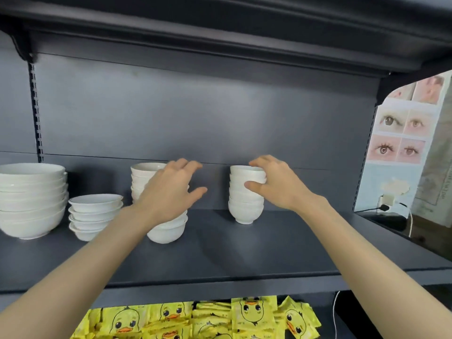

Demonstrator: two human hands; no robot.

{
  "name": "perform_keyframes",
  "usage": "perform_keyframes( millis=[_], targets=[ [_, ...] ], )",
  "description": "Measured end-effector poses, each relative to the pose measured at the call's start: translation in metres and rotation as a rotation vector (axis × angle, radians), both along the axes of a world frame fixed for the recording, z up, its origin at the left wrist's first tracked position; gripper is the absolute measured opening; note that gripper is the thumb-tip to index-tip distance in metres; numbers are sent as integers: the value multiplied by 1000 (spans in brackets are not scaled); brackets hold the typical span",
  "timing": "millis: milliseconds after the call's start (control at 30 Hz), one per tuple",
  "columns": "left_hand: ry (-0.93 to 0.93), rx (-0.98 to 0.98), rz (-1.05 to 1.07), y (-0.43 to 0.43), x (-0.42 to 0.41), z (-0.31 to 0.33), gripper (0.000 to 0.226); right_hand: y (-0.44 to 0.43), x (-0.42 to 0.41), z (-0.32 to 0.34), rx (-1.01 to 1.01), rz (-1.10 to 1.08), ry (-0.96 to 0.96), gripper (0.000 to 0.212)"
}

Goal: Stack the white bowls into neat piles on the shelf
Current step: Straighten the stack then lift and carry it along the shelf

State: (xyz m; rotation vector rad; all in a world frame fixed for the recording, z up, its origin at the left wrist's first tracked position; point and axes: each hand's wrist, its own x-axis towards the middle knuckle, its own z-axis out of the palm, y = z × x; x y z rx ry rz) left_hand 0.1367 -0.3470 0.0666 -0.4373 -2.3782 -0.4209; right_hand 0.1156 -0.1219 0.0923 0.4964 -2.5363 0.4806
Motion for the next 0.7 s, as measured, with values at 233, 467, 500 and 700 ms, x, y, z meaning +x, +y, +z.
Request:
perform_keyframes(
  millis=[233,467,500,700],
  targets=[
    [-65,36,-37,62,-16,-28,55,60,-13,-23,-25,5,-59,53],
    [-154,161,-46,102,-76,-57,61,93,-72,-46,-68,30,-112,56],
    [-176,190,-60,106,-88,-63,65,97,-83,-51,-80,40,-118,56],
    [-350,510,-138,125,-158,-92,92,104,-150,-71,-229,132,-208,64]
  ],
)
